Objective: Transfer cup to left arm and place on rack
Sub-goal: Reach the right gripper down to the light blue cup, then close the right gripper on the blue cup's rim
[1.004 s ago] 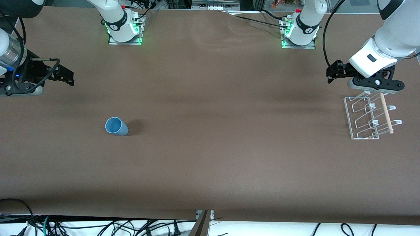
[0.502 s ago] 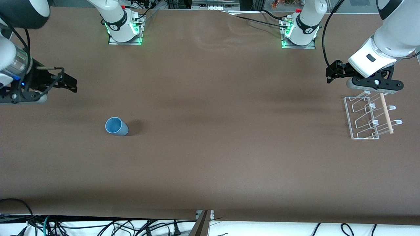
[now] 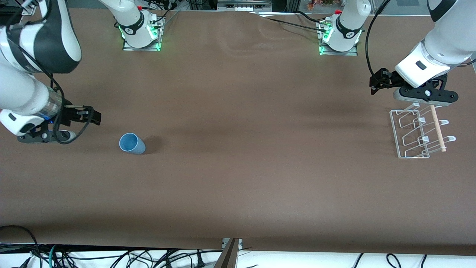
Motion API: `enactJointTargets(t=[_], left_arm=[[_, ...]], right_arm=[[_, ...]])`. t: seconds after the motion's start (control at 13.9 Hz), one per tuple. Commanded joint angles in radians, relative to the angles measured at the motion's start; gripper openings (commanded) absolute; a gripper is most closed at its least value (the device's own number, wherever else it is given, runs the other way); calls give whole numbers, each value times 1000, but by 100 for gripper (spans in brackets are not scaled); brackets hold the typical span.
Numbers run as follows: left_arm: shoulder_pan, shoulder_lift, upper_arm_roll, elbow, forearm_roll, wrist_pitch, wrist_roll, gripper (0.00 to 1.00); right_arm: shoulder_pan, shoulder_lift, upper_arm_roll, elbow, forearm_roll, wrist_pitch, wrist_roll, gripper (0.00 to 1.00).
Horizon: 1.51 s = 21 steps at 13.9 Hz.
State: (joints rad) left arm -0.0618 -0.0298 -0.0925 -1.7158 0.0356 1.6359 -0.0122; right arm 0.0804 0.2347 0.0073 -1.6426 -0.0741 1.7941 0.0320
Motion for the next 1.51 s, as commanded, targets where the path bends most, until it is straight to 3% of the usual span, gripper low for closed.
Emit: enactJointTargets(t=[0.0,0.22,0.72,1.08,1.43], left_arm=[[7,1,-3,19,-17,-8,-2,100],[5,1,-3,21,-16,-10,0,100],[7,1,-1,19,-16,-13,0,100],[7,-1,-3,19,-16,-16,0,100],[7,1,-1,19,-16,-14,0,100]], right_arm=[[-11,4,10,-68,-15,80,-9,100],[-11,60,10,-124,-10,198,-7,100],[-11,192,3,-129,0,327,-6,100],[-13,209,-7,-203,2,424,-7,100],[-13,210,-10,-240,22,438,-6,98]])
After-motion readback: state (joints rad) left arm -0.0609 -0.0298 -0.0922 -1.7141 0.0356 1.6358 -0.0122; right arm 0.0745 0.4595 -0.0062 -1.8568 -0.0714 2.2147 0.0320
